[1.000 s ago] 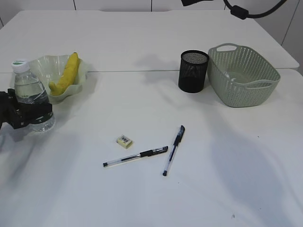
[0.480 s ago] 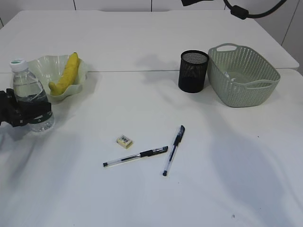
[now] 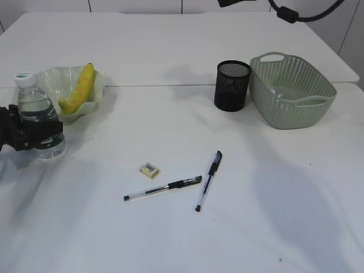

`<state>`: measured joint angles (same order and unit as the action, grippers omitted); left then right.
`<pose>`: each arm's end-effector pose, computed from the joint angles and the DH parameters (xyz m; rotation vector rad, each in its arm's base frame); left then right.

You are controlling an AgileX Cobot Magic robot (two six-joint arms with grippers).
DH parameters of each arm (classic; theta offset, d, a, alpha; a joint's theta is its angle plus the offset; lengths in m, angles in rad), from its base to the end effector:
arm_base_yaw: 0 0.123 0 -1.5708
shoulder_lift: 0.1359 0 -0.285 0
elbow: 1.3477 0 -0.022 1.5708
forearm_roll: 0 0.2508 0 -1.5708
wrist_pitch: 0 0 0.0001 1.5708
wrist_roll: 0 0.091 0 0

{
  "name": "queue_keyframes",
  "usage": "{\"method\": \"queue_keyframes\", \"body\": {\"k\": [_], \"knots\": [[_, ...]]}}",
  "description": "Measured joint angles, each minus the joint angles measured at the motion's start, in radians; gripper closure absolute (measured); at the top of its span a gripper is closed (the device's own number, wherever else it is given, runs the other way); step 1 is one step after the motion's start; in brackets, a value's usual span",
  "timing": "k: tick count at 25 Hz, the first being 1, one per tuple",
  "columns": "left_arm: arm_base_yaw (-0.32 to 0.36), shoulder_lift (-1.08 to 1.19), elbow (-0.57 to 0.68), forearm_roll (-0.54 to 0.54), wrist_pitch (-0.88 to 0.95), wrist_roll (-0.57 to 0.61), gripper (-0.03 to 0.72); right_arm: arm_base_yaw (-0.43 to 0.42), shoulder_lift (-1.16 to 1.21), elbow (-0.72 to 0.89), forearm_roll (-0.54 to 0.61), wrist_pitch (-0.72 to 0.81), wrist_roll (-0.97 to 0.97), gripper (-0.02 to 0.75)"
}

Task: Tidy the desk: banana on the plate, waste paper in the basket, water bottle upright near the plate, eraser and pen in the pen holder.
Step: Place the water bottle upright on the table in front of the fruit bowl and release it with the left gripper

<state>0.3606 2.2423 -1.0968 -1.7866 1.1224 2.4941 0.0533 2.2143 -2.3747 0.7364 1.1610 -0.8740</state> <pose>0.3863 0.0600 0.0866 0.6338 1.7993 -0.6371 0.4846 0.0820 0.3574 -0.9248 2.0130 0.5236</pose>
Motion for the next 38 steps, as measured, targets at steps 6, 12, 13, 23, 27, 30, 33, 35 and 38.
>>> {"method": "queue_keyframes", "body": {"k": [6,12,13,23,27,30,33,35,38], "knots": [[0.000,0.000,0.000,0.000,0.002,-0.004,0.173,0.000,0.000,0.000,0.000,-0.002,0.000,0.349],[0.000,0.000,0.000,0.000,0.016,-0.020,0.137,0.000,0.000,0.000,0.000,-0.002,0.000,0.349],[0.000,0.000,0.000,0.000,0.017,-0.020,0.134,0.000,0.000,0.000,0.000,-0.002,0.000,0.349],[0.000,-0.044,0.000,0.000,0.019,-0.035,0.129,0.000,0.000,0.000,0.000,-0.012,0.000,0.349],[0.000,-0.058,0.000,0.000,0.021,-0.048,0.129,0.000,0.000,0.000,0.000,-0.018,0.000,0.349],[0.000,-0.064,0.000,0.000,0.021,-0.057,0.129,0.000,0.000,0.000,0.000,-0.018,0.000,0.349],[0.000,-0.076,0.000,0.000,0.021,-0.058,0.129,0.000,0.000,0.000,0.000,-0.018,0.000,0.349],[0.000,-0.093,0.000,0.000,0.021,-0.062,0.129,0.000,0.000,0.000,0.000,-0.018,0.000,0.349],[0.000,-0.118,0.000,0.000,0.022,-0.067,0.129,0.000,0.000,0.000,0.000,-0.018,0.000,0.349]]}}
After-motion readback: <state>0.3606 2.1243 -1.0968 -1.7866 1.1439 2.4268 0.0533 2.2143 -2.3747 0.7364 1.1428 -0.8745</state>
